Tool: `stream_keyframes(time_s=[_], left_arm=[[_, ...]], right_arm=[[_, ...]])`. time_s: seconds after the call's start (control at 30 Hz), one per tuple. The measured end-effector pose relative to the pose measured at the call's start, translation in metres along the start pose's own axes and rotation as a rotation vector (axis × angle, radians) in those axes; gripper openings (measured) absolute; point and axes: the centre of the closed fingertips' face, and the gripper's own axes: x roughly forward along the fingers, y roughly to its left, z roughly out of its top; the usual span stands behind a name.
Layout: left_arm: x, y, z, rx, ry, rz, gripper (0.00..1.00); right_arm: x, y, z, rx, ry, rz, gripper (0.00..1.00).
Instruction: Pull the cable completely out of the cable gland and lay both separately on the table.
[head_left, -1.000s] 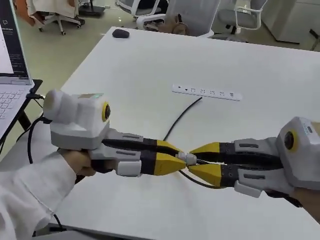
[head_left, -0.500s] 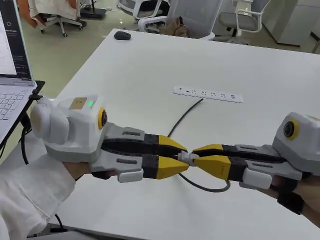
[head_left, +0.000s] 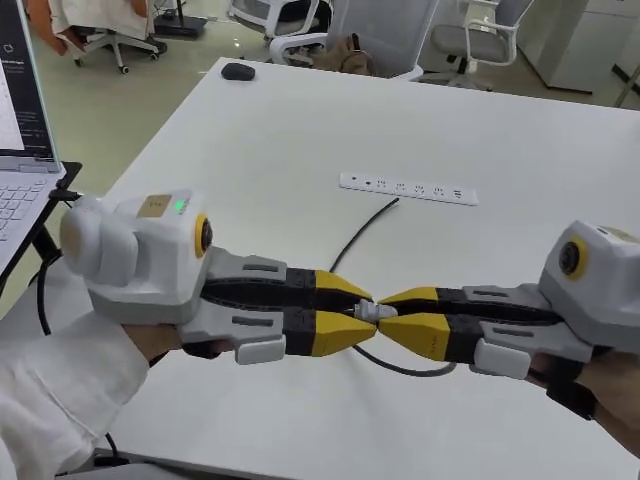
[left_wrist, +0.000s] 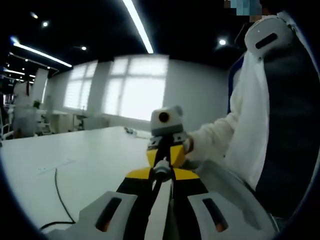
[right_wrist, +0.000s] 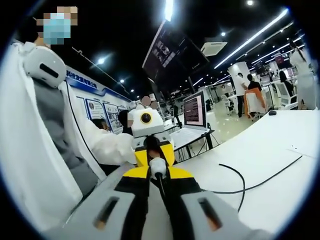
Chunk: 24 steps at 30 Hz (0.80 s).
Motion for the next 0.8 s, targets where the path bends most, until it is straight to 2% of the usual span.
stream_keyframes(time_s=[0.2, 0.23, 0.3, 0.43, 0.53, 0.57, 0.63, 0.8], left_arm=[[0.001, -0.003, -0.002, -0.082, 0.013, -0.018, 0.15], [0.002, -0.004, -0.003, -0.111, 0.019, -0.026, 0.15], [0.004, -0.006, -0.003, -0.157, 0.020, -0.039, 0.15], [0.007, -0.008, -0.002, -0.200, 0.016, -0.058, 0.15], [0.008, -0.012, -0.002, -0.367, 0.029, -0.089, 0.15], [0.008, -0.011, -0.003, -0.381, 0.031, -0.095, 0.16], [0.009, -0.010, -0.002, -0.340, 0.022, -0.090, 0.15], [0.012, -0.011, -0.002, -0.332, 0.023, -0.102, 0.16]], right_arm=[[-0.002, 0.004, -0.001, -0.079, 0.000, 0.006, 0.10], [-0.002, 0.005, -0.001, -0.091, 0.000, 0.008, 0.10], [-0.004, 0.007, 0.001, -0.146, -0.006, 0.015, 0.10], [-0.007, 0.011, 0.002, -0.215, -0.008, 0.031, 0.10], [-0.009, 0.014, 0.001, -0.294, 0.001, 0.042, 0.10], [-0.008, 0.015, 0.000, -0.301, 0.007, 0.040, 0.10], [-0.009, 0.013, 0.000, -0.314, 0.009, 0.033, 0.10], [-0.012, 0.012, 0.001, -0.324, 0.006, 0.013, 0.11]])
